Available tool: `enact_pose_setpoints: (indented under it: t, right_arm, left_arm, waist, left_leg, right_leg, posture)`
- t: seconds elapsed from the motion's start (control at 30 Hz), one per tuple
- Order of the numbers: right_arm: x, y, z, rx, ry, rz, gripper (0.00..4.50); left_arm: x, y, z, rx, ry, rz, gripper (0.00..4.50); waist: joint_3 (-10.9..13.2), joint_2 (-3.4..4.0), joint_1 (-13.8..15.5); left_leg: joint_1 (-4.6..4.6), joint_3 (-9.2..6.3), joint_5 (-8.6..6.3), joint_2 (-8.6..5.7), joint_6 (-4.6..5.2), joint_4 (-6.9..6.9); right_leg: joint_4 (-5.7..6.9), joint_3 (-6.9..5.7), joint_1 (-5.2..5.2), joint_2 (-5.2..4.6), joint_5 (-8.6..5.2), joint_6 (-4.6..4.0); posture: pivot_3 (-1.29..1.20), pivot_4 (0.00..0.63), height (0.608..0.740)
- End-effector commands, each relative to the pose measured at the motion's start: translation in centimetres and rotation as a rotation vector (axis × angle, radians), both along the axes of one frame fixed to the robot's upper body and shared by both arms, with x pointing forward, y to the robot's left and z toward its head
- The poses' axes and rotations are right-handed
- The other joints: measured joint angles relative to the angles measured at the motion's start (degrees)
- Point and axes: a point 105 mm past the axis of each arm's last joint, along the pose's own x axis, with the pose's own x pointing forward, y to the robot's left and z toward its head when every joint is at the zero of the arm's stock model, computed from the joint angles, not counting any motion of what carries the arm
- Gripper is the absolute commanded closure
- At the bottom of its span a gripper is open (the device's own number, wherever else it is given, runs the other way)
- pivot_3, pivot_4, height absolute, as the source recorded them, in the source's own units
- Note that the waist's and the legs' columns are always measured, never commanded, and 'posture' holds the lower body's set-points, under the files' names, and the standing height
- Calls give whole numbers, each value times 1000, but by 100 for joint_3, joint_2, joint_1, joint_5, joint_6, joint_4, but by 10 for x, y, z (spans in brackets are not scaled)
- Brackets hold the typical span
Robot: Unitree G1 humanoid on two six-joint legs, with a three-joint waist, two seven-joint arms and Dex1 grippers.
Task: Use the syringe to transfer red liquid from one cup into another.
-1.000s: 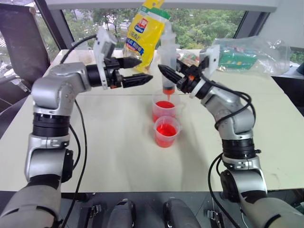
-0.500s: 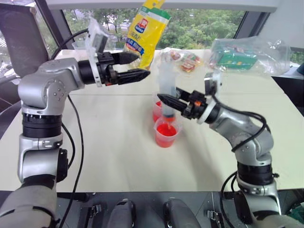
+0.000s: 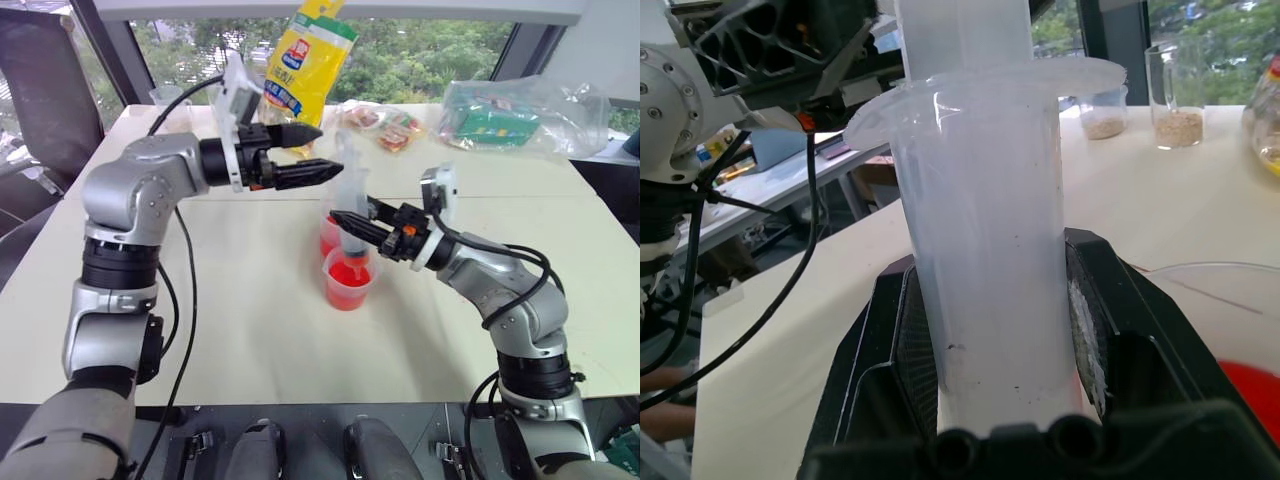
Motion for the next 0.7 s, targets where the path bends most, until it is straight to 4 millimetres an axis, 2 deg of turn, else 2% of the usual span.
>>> enact_pose_setpoints:
  t: [0.03,0.33,0.7]
  right_arm:
    - [-9,5,15,14,-70,31,3111]
    - [-11,6,12,3,-56,43,3111]
    - [-15,6,11,-21,-56,61,3111]
  left_arm:
    - [0,6,18,-22,-68,17,33]
    - [0,18,30,-77,-56,26,33]
    - [4,15,36,-110,-57,24,33]
  waist:
    - [0,0,0]
    - [0,0,4]
    - [0,0,8]
  left_leg:
    - [0,0,0,0,0,0]
    - [0,0,0,0,0,0]
    - [0,0,0,0,0,0]
  right_leg:
    - [0,0,0,0,0,0]
    - [-1,0,0,-1,0,0]
    - [-3,0,1,-1,0,0]
  posture:
    - [0,150,740]
    - [0,150,740]
    - [0,150,740]
